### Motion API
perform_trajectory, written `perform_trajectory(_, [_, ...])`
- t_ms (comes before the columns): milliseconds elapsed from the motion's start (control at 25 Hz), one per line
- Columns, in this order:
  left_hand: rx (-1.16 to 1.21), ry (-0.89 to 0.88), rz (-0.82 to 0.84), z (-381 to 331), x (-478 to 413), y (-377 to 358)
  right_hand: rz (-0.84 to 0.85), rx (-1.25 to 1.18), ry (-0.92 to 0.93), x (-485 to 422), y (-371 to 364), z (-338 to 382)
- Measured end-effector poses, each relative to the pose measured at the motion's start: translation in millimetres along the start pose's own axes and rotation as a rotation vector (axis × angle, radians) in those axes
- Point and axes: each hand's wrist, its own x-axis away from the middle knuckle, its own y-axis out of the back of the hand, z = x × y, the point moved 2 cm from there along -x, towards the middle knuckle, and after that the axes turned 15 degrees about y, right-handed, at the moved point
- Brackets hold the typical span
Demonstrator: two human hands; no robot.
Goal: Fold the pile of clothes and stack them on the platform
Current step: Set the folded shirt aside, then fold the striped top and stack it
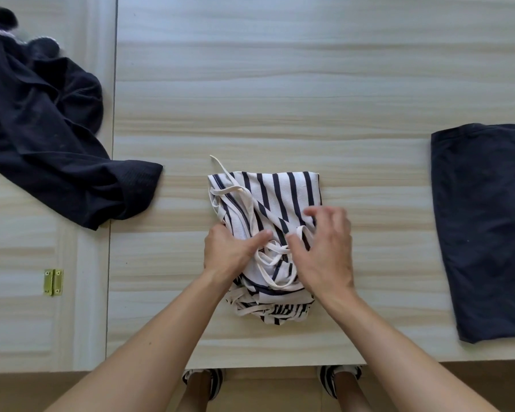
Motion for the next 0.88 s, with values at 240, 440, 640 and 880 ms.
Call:
perform_trajectory(240, [-0.023,0.030,0.025,9.8,-6.0,-9.4,0.080,-0.443,-0.569,-1.2,0.5,-26.0])
perform_trajectory(440, [0.038,-0.080,0.109,-0.9,31.7,-19.3,0.186,-0.725,-0.493,8.2,34.0,-33.7])
perform_trajectory(640, [0.052,-0.212,0.143,-40.3,120.4,-79.5,0.148,-0.667,-0.290,36.3,142.2,-51.5])
perform_trajectory(880, [0.155,-0.315,0.301,-104.9,219.4,-226.7,-0.082,-0.542,-0.240,60.7,306.3,-145.3])
